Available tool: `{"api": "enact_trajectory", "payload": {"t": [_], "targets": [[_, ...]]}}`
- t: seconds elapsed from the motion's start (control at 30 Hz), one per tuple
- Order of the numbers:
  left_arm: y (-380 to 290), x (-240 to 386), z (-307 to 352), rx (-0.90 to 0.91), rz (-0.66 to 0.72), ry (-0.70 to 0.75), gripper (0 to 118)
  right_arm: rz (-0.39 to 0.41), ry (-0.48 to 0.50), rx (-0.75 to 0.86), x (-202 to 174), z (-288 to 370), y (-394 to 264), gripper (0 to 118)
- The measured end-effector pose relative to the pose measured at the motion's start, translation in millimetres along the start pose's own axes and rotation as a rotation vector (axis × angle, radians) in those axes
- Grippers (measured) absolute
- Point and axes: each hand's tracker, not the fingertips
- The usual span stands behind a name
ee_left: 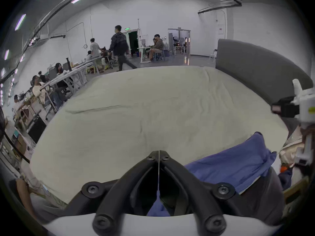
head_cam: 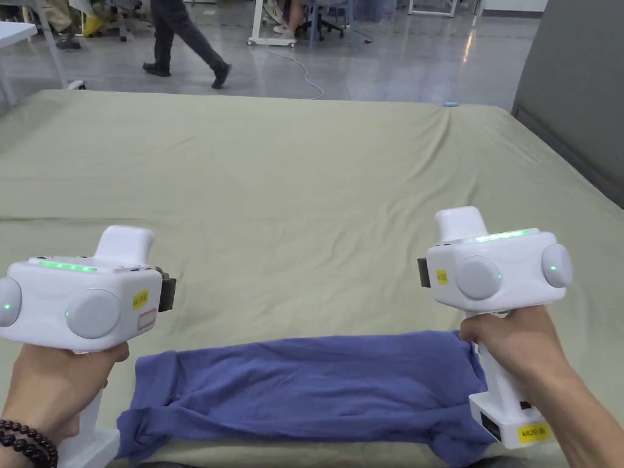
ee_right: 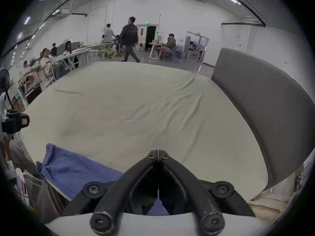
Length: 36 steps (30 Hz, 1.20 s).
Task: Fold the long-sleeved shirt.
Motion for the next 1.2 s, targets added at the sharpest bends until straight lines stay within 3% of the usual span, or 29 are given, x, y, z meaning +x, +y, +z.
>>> {"api": "enact_trajectory", "payload": {"t": [0.07, 0.13, 0.27, 0.3, 0.33, 0.37, 0.4, 0.6, 0.7, 0.83, 1.1, 1.13, 1.17, 1.2], "targets": [[2, -8, 6, -0.020, 0.068, -0.073, 0, -0.014, 0.006, 0.000, 0, 4, 1, 0], [1, -35, 7, -0.032, 0.241, -0.229, 0, -0.047, 0.061, 0.005, 0, 5, -3, 0], [-22, -90, -7, -0.131, 0.538, -0.477, 25, -0.085, 0.083, 0.013, -2, 14, -9, 0], [-32, -100, -13, -0.163, 0.566, -0.492, 68, -0.088, 0.087, 0.013, -4, 18, -10, 0], [-45, -106, -19, -0.180, 0.580, -0.481, 95, -0.082, 0.096, 0.008, -4, 17, -11, 0], [-56, -113, -24, -0.179, 0.576, -0.468, 111, -0.070, 0.101, 0.001, -5, 15, -13, 0], [-68, -120, -27, -0.178, 0.588, -0.459, 113, -0.059, 0.102, -0.006, -5, 13, -15, 0], [-135, -139, -71, -0.356, 0.820, -0.619, 113, -0.065, 0.122, -0.030, -7, 7, -21, 0], [-151, -131, -88, -0.399, 0.837, -0.608, 113, -0.060, 0.119, -0.049, -10, 4, -24, 0], [-149, -110, -98, -0.336, 0.903, -0.750, 113, -0.056, 0.125, -0.061, -11, 4, -27, 0], [-137, -65, -128, -0.337, 0.781, -0.796, 109, -0.085, 0.146, -0.077, -7, 7, -32, 0], [-139, -72, -140, -0.332, 0.767, -0.786, 94, -0.083, 0.144, -0.080, -7, 6, -33, 0], [-136, -69, -140, -0.326, 0.726, -0.753, 58, -0.078, 0.145, -0.085, -7, 6, -33, 0], [-133, -66, -139, -0.324, 0.671, -0.709, 38, -0.074, 0.145, -0.089, -7, 6, -34, 0]]}}
